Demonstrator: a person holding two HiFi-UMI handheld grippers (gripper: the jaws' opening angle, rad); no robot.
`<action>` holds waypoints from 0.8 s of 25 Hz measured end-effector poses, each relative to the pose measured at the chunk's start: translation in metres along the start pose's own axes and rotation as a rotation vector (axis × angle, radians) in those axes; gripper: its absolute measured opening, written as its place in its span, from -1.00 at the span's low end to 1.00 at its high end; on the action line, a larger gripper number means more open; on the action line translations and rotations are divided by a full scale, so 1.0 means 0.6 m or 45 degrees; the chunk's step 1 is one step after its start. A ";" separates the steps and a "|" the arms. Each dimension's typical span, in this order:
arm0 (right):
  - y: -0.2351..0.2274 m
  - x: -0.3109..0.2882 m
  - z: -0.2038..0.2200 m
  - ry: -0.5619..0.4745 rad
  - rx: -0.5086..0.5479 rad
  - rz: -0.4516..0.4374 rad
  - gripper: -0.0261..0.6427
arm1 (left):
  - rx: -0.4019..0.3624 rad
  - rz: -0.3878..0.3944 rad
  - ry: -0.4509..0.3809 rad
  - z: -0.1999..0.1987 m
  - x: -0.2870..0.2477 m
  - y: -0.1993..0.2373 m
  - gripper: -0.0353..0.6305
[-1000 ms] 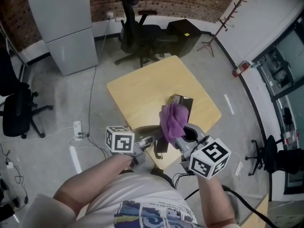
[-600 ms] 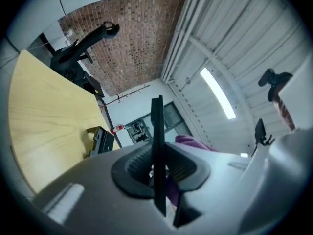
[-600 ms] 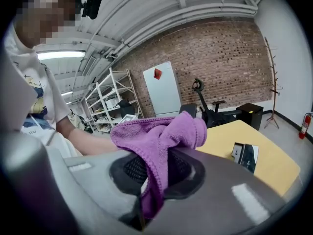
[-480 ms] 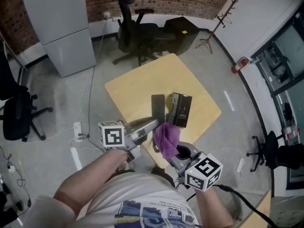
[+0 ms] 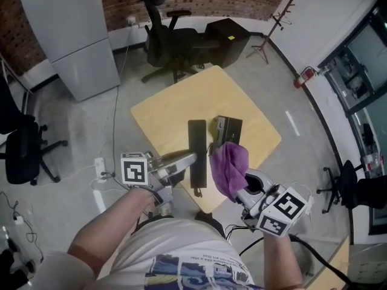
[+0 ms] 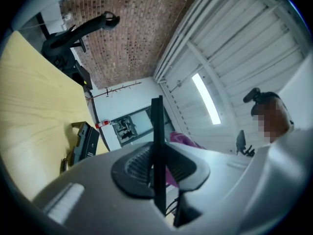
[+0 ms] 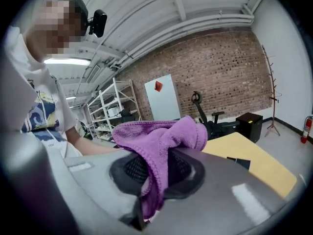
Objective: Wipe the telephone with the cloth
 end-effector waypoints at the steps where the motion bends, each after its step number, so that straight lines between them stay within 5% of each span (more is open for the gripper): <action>1: -0.009 -0.003 -0.007 -0.014 -0.006 0.006 -0.79 | 0.010 0.014 0.007 0.003 0.001 0.000 -0.65; 20: -0.055 -0.042 -0.021 -0.142 -0.338 -0.204 -0.79 | 0.078 0.342 0.064 0.021 -0.015 -0.011 -0.65</action>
Point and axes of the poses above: the fingertips, and each gripper's own axes: x backward along the fingers, y to its left, z out of its underside, the point moved 10 cm from there along x, backward along the fingers, and after that the axes turned 14 degrees about z, right-handed, at the moved point
